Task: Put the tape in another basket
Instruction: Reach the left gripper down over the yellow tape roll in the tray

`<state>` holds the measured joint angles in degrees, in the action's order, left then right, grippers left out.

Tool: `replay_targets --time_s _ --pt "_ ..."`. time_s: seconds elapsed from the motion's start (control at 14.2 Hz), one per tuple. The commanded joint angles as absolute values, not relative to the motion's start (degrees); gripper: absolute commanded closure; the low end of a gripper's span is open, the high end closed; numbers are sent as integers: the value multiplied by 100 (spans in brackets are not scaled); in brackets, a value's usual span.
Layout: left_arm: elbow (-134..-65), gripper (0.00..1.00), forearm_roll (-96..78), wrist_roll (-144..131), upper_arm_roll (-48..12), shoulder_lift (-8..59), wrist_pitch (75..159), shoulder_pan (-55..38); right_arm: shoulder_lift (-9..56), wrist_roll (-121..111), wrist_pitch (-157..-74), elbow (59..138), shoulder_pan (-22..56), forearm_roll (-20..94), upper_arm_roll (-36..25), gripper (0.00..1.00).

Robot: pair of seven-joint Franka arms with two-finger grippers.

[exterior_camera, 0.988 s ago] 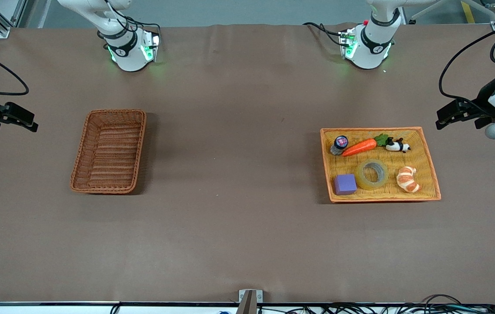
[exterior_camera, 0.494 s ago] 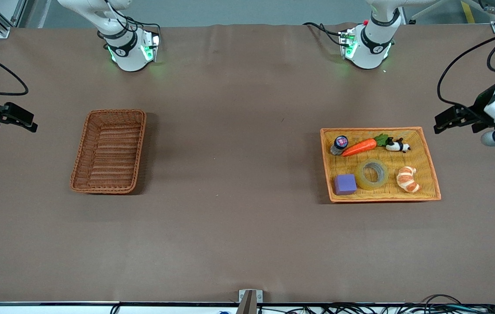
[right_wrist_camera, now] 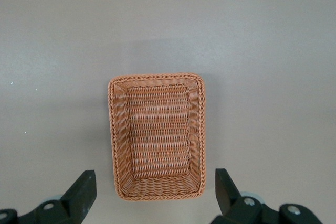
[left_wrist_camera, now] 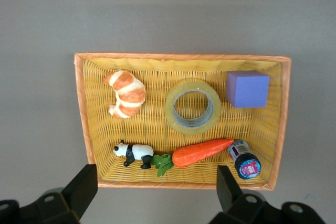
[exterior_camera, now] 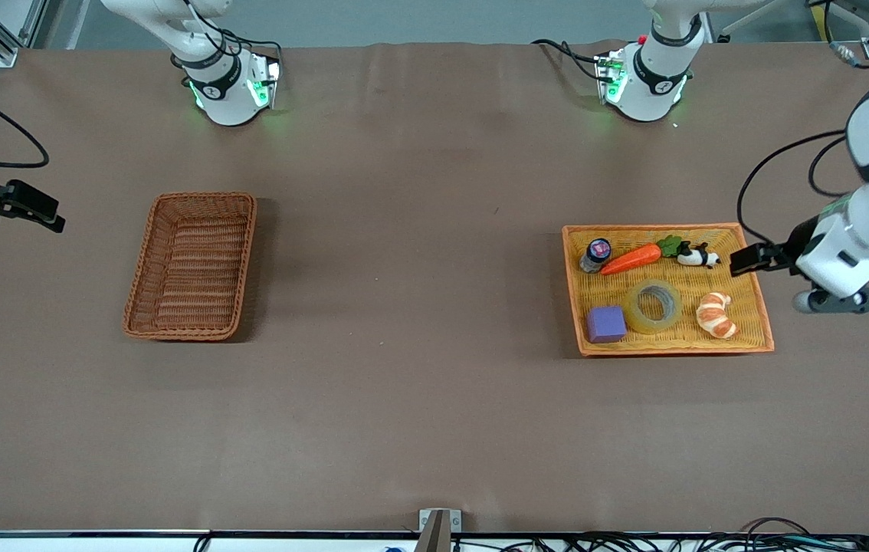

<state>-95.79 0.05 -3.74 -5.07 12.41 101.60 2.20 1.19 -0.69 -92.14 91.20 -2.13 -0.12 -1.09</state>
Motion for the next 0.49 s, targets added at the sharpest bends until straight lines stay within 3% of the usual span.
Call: replay_targets --time_s 0.0,0.42 --pt "-9580 0 97 -299 -510 1677 10353 290 44 -123 -9229 9167 -272 -18 -70 0" --pt "-9878 1 97 -290 -536 2469 10792 299 44 -123 -9220 9167 -281 -18 -70 0"
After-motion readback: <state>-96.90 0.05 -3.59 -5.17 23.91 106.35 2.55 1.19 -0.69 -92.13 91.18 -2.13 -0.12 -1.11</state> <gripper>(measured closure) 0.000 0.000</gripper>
